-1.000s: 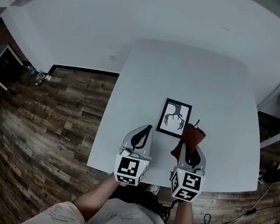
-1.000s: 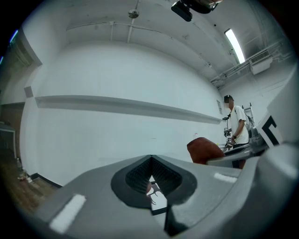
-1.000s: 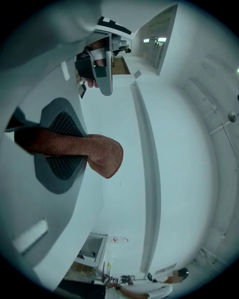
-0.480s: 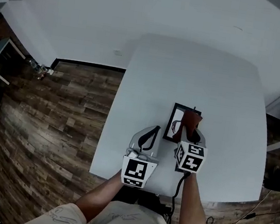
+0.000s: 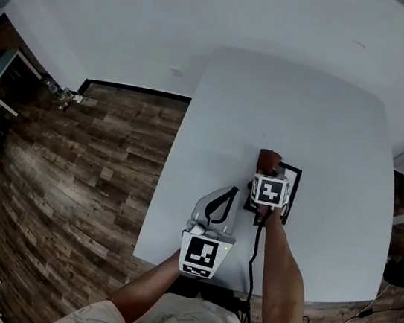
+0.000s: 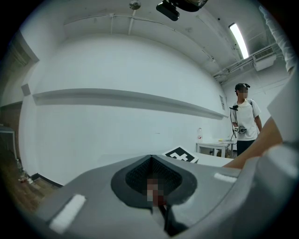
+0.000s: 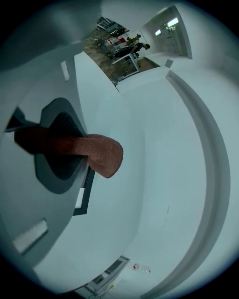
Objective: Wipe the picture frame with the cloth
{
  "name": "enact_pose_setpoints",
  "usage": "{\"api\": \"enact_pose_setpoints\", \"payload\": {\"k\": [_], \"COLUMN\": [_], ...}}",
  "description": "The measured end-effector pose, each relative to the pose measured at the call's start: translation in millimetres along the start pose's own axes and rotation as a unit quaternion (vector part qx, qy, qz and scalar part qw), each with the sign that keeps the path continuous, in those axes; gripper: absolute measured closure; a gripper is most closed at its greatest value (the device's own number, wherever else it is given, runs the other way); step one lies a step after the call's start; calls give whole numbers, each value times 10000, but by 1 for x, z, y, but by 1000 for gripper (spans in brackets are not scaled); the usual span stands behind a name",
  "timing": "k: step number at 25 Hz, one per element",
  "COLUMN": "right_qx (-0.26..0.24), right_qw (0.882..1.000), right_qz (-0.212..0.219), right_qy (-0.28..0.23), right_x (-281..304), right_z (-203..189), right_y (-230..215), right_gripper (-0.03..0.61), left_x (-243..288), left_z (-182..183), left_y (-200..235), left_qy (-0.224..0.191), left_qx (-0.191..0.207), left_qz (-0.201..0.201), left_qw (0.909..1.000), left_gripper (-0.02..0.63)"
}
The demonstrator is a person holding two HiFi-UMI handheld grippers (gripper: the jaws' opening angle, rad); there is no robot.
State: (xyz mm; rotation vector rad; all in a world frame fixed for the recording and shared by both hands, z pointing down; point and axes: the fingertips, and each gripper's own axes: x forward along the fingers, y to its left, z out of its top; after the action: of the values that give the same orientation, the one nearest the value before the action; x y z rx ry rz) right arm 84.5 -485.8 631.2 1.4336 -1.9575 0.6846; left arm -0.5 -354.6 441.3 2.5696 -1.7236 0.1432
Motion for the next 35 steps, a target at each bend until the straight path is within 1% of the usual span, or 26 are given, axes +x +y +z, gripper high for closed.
{"api": "enact_pose_setpoints", "payload": {"k": [4, 7, 12, 18, 21, 24, 26, 28, 32, 35], "right_qx": [-48, -53, 19, 240, 284, 292, 364, 371, 203, 32], "right_qw": [9997, 9995, 9988, 9958, 9947, 9943, 9946, 9959, 9991, 9999], "right_qz": [-81, -163, -352, -777, -896, -946, -919, -793, -359, -91], "right_qy": [207, 264, 340, 419, 421, 408, 323, 212, 75, 105], "right_x": [11, 13, 3, -19, -26, -31, -35, -37, -36, -27], "right_z": [-2, -4, -17, -44, -47, -44, -40, -33, -18, -15], "right_y": [-4, -15, -43, -93, -108, -113, -108, -94, -44, -8], "right_gripper": [476, 474, 474, 474, 474, 474, 475, 474, 476, 475], "left_x": [3, 5, 8, 14, 16, 17, 16, 16, 14, 14], "left_z": [-5, -9, -14, -14, -14, -12, -12, -12, -11, -10], "left_y": [0, -2, -9, -26, -31, -35, -34, -30, -21, -16], "left_qy": [92, 59, 115, 64, 69, 69, 54, 51, 55, 124], "left_qx": [-26, -12, -38, -76, -95, -111, -117, -125, -172, -165], "left_qz": [-17, -45, -105, -306, -361, -389, -383, -354, -244, -202], "left_qw": [10000, 10000, 9999, 9995, 9993, 9992, 9992, 9993, 9995, 9996], "left_gripper": [614, 614, 614, 614, 614, 614, 614, 614, 614, 614]}}
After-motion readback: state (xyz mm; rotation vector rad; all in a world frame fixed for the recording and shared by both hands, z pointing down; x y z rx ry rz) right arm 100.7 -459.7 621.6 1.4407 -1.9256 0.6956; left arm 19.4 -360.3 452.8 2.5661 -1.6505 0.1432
